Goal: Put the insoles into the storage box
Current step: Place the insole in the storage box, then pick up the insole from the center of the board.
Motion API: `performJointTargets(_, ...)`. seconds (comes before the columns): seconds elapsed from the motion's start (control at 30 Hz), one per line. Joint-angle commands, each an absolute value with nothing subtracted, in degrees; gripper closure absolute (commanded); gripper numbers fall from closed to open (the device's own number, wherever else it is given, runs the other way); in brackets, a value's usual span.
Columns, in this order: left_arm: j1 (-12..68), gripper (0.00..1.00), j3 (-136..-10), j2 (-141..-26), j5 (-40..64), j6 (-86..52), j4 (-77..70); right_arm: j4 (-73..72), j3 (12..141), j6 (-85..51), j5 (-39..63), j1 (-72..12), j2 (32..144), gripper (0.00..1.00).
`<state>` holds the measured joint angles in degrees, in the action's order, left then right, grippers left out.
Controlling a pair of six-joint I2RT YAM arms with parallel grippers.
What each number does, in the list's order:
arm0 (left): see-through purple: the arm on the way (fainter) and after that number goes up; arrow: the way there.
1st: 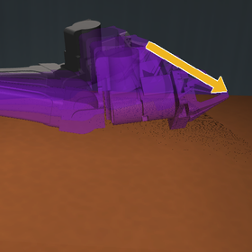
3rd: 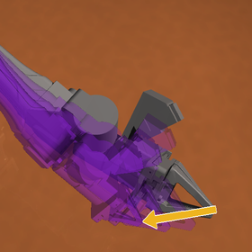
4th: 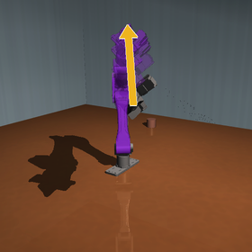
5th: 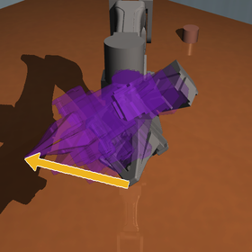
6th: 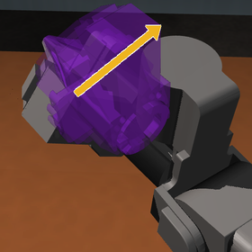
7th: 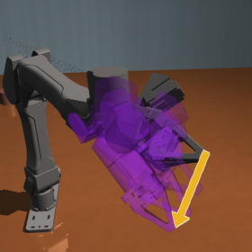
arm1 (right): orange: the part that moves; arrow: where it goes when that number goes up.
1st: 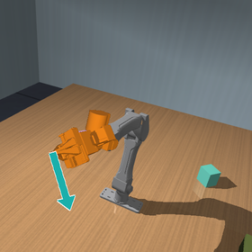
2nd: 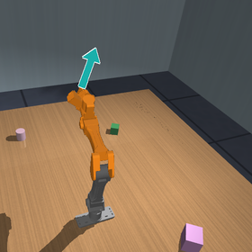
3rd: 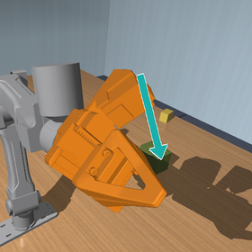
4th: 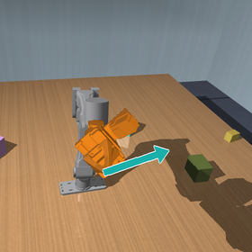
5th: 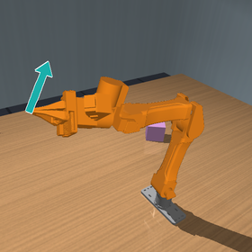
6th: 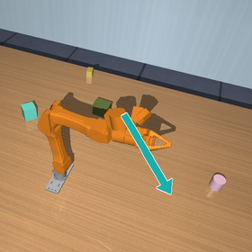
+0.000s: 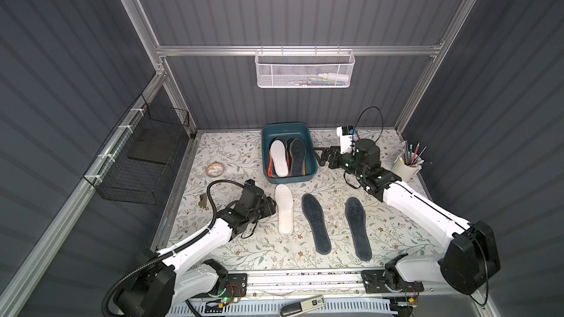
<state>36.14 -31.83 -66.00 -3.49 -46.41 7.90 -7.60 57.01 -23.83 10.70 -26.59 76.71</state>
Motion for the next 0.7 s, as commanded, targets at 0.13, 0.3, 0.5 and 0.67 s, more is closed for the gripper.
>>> performJointTargets(0.13, 39.0, 0.48, -35.5, -71.1, -7.3, -47.5, 8.4, -5.3, 54.9, -27.2, 9.9, -24.1, 76.2, 0.01)
performJointTargets(0.3, 40.7, 0.53, -37.6, -75.4, -8.3, -47.7, 8.6, -5.2, 54.7, -28.1, 10.9, -23.2, 77.0, 0.01)
performJointTargets(0.5, 41.6, 0.6, -39.8, -80.8, -9.1, -48.0, 8.6, -4.9, 54.8, -28.6, 12.7, -22.5, 77.3, 0.01)
performJointTargets(0.67, 41.8, 0.64, -41.0, -83.8, -9.1, -47.7, 7.6, -4.9, 54.9, -28.5, 12.9, -22.1, 77.3, 0.01)
